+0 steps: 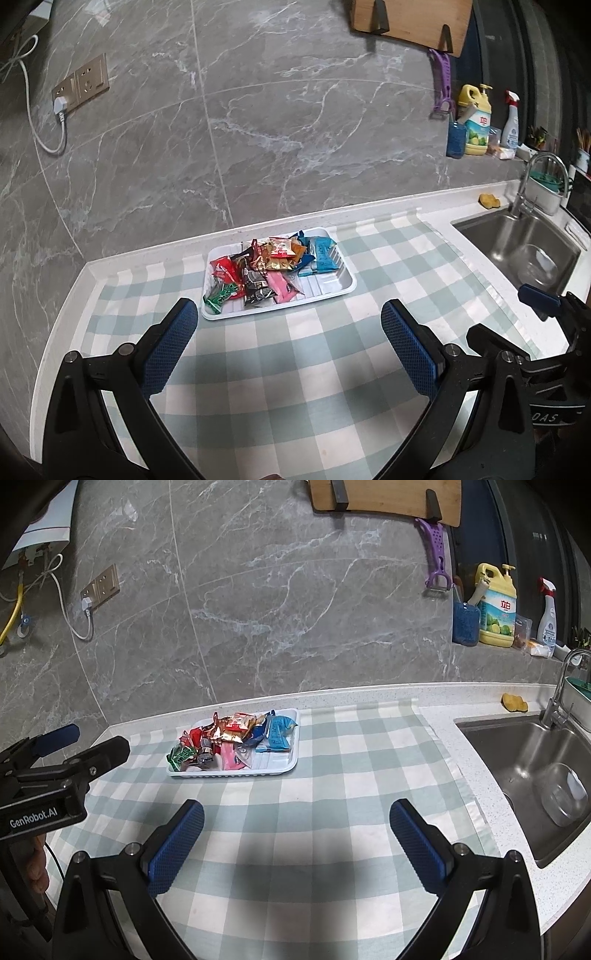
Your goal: Organize snacks
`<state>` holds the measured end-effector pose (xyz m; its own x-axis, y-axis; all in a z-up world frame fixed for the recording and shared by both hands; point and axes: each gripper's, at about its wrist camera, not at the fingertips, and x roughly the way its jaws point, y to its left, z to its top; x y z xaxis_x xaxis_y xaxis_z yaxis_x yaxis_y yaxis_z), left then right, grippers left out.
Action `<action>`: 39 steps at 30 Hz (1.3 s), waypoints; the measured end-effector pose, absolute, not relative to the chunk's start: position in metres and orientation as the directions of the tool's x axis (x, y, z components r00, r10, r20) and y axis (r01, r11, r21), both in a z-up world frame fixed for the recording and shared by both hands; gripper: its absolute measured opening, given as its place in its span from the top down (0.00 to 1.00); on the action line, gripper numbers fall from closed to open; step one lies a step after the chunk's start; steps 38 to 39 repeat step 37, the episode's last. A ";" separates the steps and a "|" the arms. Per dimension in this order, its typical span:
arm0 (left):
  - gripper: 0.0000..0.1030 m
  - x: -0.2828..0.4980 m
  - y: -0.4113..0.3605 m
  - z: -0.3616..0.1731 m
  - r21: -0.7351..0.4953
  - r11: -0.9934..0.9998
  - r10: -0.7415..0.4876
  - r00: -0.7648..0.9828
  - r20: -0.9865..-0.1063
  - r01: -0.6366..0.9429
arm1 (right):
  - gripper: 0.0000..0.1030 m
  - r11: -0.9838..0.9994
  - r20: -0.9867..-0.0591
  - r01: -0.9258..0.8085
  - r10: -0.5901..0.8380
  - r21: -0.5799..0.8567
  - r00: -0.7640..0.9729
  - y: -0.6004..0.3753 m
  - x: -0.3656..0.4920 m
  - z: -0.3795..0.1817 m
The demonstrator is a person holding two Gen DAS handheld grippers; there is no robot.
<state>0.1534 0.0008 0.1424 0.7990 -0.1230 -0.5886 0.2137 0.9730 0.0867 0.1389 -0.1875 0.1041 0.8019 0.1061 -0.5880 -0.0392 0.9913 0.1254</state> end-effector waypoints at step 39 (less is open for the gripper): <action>0.02 0.141 0.000 0.148 0.077 0.973 -0.137 0.811 -0.569 0.218 | 0.01 0.990 -0.596 -0.042 0.113 0.132 0.795 -0.184 0.140 0.102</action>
